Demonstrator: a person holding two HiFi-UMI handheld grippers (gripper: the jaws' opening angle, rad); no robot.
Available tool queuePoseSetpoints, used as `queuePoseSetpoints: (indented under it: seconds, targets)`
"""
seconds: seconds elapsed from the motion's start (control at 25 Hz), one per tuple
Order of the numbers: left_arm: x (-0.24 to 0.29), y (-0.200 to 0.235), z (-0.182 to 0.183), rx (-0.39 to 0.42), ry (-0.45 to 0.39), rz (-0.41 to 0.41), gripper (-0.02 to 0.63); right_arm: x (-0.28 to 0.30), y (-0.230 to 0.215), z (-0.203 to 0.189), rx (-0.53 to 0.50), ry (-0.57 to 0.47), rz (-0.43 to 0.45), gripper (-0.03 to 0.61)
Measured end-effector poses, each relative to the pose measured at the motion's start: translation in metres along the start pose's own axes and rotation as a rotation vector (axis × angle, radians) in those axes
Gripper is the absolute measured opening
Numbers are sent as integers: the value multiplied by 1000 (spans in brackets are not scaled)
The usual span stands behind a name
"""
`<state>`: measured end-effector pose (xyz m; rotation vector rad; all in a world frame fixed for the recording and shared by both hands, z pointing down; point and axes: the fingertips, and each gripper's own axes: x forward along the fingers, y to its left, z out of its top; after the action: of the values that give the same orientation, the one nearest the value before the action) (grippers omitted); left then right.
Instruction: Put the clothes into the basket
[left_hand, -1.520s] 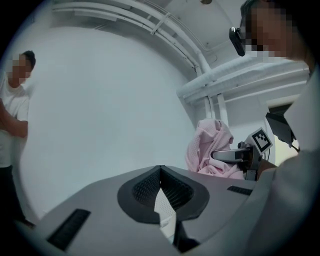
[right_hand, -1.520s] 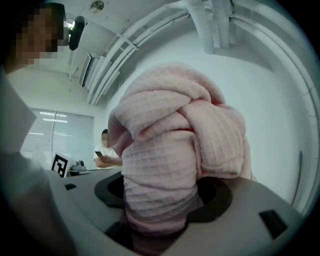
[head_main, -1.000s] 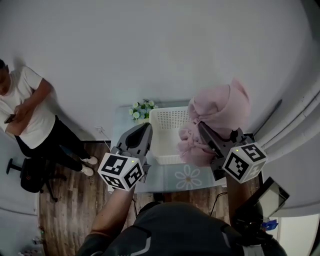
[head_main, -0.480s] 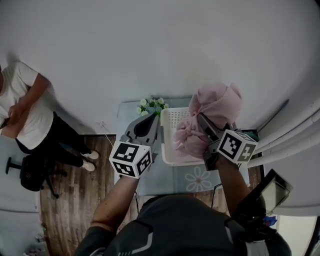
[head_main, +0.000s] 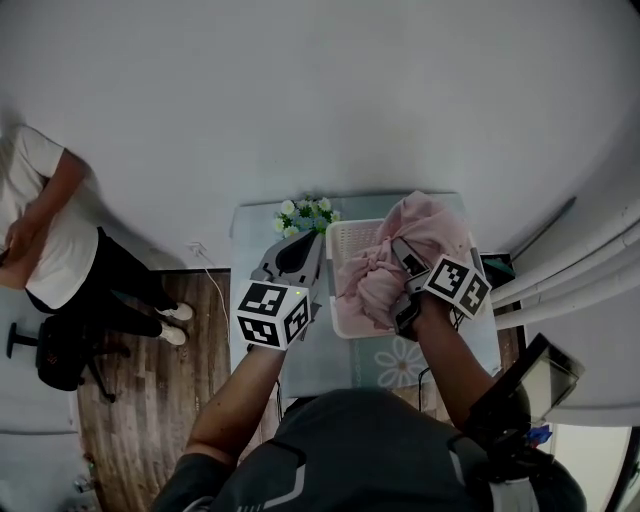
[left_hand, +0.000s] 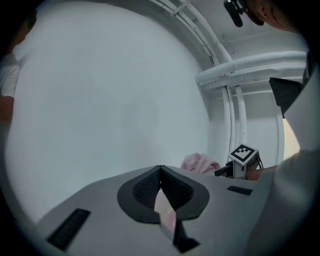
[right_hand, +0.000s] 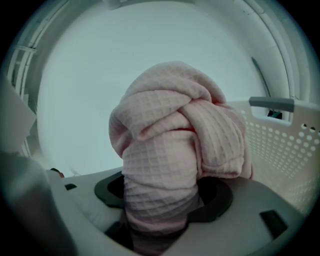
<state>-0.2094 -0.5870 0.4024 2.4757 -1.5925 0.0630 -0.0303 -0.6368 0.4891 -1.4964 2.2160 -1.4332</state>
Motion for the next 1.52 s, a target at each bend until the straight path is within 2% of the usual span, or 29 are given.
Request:
queuePoseSetpoints:
  seconds: [0.16,0.32,0.64,0.84,1.28,1.52]
  targets:
    - [9,14,-8,-4,15,9,9,21,-23,-11,74,24,-81,313]
    - [12,9,-14,-5,32,-1,9,22,-55,-19,232,30,-181,314]
    - [22,23,-30,-14,62,-2,9,47,-101,-33,335,25,-333,314]
    - [25,24,-38,-27,78,-7,9,49,-134,-52,438,38,-422,313]
    - [24,28,-45,-41,92,-8,9,69,-181,-68,491,32,-580,314]
    - [20,24,-43,-13,102,-29,9,71,-192,-78,515,28,-588,314]
